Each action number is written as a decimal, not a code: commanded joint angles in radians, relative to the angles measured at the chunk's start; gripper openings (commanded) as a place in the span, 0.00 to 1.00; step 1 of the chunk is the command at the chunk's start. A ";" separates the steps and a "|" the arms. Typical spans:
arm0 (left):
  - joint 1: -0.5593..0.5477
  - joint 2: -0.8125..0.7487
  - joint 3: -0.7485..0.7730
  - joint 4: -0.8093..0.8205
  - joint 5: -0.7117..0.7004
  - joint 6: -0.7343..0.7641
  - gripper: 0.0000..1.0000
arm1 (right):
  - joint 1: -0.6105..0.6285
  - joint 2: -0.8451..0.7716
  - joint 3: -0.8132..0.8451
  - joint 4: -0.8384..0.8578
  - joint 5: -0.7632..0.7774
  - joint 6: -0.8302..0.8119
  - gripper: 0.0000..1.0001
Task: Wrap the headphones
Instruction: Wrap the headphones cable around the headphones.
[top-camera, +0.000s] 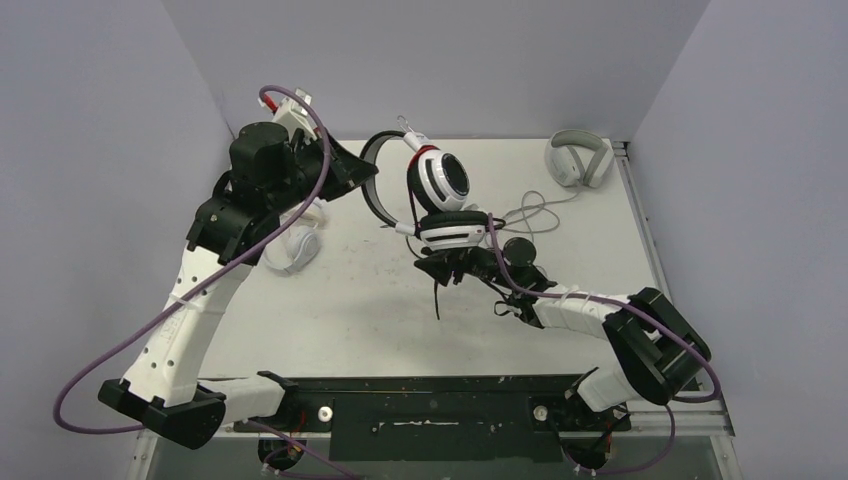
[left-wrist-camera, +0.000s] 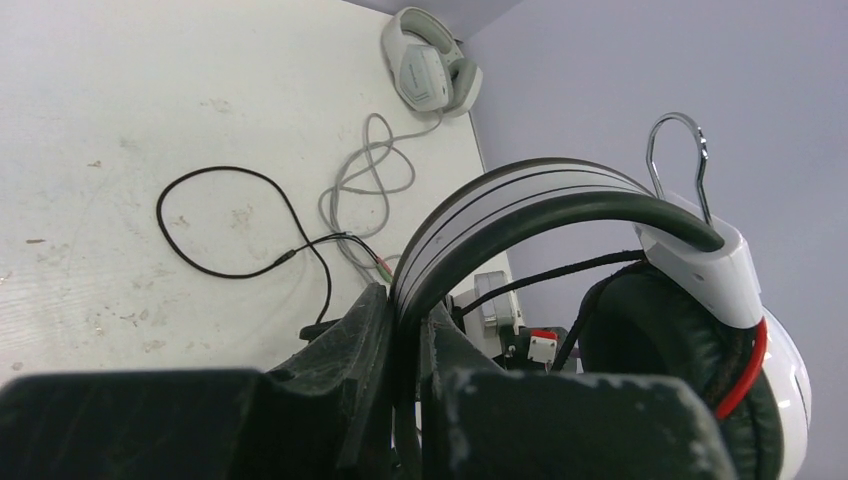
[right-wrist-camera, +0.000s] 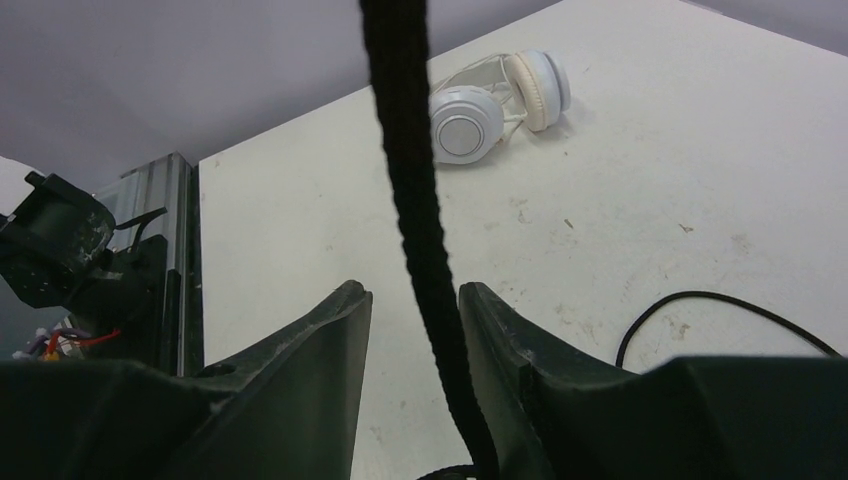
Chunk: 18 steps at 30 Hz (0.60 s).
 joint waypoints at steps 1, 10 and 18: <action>0.022 -0.021 0.024 0.243 0.056 -0.160 0.00 | -0.022 -0.047 -0.025 0.158 0.000 0.012 0.39; 0.021 -0.034 -0.043 0.089 0.175 -0.014 0.00 | -0.177 -0.047 0.157 -0.047 -0.074 0.045 0.48; 0.022 -0.083 -0.146 -0.011 0.002 0.159 0.00 | -0.220 -0.109 0.239 -0.206 -0.088 0.053 0.63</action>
